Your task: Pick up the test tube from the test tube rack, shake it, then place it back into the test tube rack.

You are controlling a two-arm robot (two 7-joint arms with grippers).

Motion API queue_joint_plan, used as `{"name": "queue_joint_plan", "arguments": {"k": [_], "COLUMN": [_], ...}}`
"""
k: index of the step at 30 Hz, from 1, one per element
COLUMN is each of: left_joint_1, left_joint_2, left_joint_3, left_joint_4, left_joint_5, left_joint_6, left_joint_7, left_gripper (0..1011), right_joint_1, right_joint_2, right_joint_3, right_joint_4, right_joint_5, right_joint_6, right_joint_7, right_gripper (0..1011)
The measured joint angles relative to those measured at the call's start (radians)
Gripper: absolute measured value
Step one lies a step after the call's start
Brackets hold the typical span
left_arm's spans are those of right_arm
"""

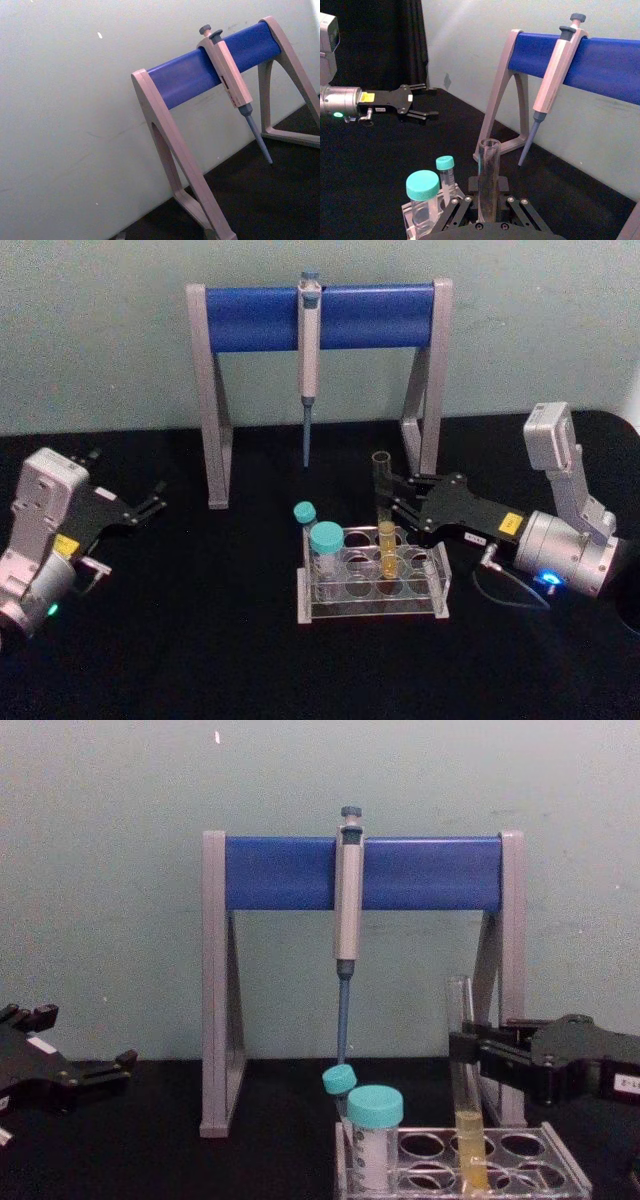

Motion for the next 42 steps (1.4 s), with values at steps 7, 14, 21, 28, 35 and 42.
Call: {"name": "queue_joint_plan", "arguments": {"k": [7,14,21,28,35,42], "left_joint_1": [0.0,0.0,0.0,0.0,0.0,0.0], "left_joint_2": [0.0,0.0,0.0,0.0,0.0,0.0], "left_joint_3": [0.0,0.0,0.0,0.0,0.0,0.0], "left_joint_4": [0.0,0.0,0.0,0.0,0.0,0.0], "left_joint_5": [0.0,0.0,0.0,0.0,0.0,0.0], "left_joint_6": [0.0,0.0,0.0,0.0,0.0,0.0], "left_joint_7": [0.0,0.0,0.0,0.0,0.0,0.0], "left_gripper": [1001,1001,1001,1001,1002,1001], "right_joint_1": [0.0,0.0,-0.001,-0.001,-0.001,-0.001], "right_joint_2": [0.0,0.0,0.0,0.0,0.0,0.0], "right_joint_3": [0.0,0.0,0.001,0.001,0.001,0.001], "right_joint_4": [0.0,0.0,0.0,0.0,0.0,0.0], "right_joint_5": [0.0,0.0,0.0,0.0,0.0,0.0], "right_joint_6": [0.0,-0.001,-0.001,-0.002,-0.002,-0.003], "right_joint_7": [0.0,0.0,0.001,0.001,0.001,0.001], "right_gripper": [226,226,344,570,787,973]}}
